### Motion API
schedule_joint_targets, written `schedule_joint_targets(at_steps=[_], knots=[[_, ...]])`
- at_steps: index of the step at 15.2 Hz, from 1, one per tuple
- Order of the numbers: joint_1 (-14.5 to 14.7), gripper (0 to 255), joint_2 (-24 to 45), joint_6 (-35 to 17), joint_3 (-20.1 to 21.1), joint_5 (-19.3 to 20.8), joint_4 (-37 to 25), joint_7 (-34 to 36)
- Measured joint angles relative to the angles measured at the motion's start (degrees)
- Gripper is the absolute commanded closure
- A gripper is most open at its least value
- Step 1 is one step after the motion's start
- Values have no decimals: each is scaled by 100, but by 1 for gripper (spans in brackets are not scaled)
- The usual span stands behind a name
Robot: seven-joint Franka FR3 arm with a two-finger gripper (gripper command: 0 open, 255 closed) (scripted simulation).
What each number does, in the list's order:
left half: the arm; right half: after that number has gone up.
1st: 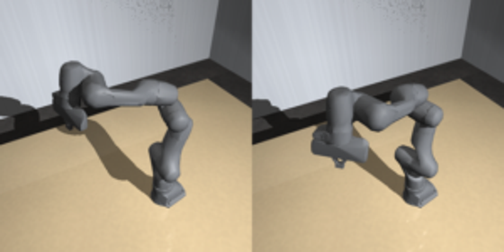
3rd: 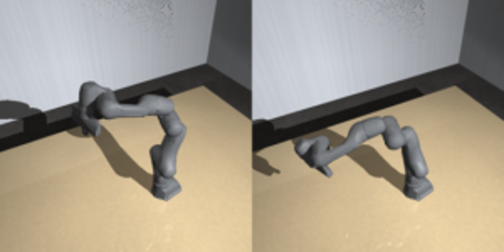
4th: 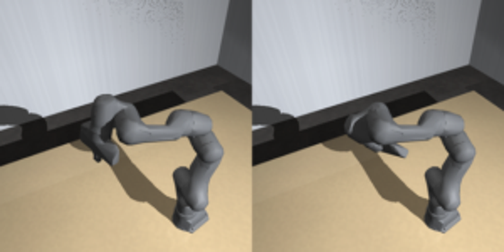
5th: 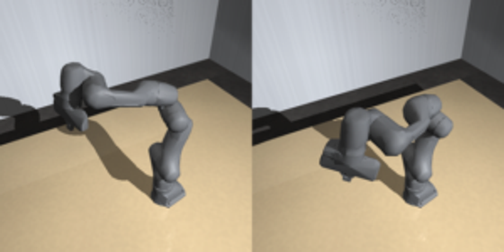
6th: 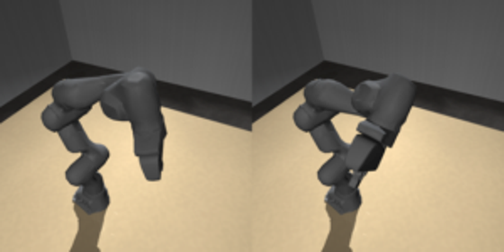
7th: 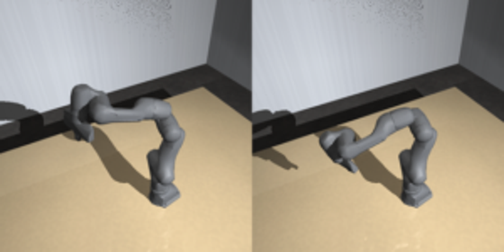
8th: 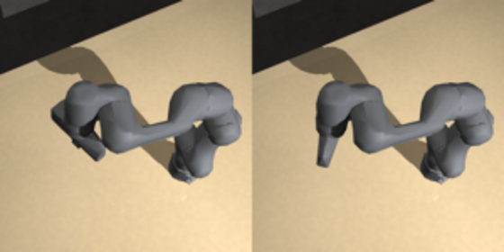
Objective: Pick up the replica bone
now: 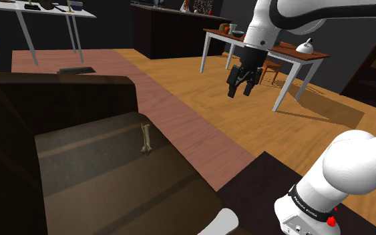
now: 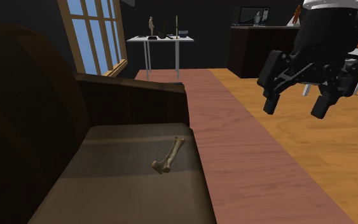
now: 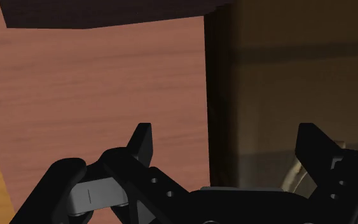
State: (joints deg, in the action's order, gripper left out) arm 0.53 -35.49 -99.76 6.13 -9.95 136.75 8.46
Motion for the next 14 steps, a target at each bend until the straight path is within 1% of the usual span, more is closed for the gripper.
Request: schedule_joint_targets(at_steps=[6, 11, 14], knots=[[26, 0, 1261, -716, 580, -76, -397, 846], [45, 0, 2381, -1126, 967, 65, -954, 1604], [79, 0, 3115, -1322, 1140, 246, -1385, 2079]])
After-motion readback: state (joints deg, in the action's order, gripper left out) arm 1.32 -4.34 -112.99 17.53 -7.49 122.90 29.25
